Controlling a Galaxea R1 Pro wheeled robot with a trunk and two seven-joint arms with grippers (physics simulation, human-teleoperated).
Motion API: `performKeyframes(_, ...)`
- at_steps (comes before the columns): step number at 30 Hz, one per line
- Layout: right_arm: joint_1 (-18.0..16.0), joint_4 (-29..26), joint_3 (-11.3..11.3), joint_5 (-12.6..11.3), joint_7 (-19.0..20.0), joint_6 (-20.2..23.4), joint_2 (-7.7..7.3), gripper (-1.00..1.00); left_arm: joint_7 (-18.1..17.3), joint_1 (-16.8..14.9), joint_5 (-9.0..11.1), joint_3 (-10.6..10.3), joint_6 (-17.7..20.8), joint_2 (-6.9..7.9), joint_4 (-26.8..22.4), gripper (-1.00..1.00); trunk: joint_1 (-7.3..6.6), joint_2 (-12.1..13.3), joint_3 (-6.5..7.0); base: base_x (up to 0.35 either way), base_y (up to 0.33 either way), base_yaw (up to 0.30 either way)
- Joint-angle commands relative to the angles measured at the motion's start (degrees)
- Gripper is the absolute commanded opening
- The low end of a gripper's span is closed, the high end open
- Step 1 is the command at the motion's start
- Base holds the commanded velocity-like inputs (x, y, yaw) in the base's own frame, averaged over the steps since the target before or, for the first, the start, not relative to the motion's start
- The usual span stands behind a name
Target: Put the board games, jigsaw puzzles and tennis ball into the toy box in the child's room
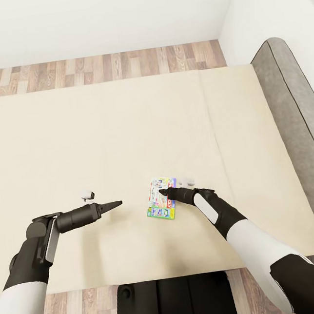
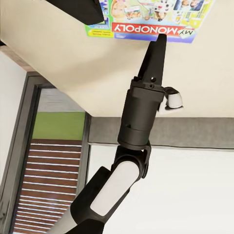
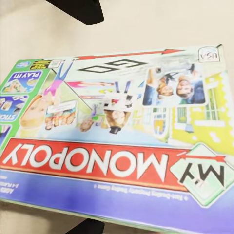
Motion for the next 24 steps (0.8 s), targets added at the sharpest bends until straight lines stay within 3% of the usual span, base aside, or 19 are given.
performKeyframes(1, 0.0, 0.0, 0.0, -0.1, 0.0, 0.2, -0.01, 1.0, -0.1, 0.0, 0.1, 0.0, 0.6, 0.02, 0.0, 1.0, 0.03, -0.1, -0.06, 0.0, 0.073, 0.0)
performKeyframes(24, 0.0, 0.0, 0.0, -0.1, 0.0, 0.2, 0.06, 1.0, -0.2, 0.0, 0.1, 0.0, 0.6, 0.04, 0.0, 1.0, 0.03, -0.1, -0.06, 0.0, 0.108, 0.0)
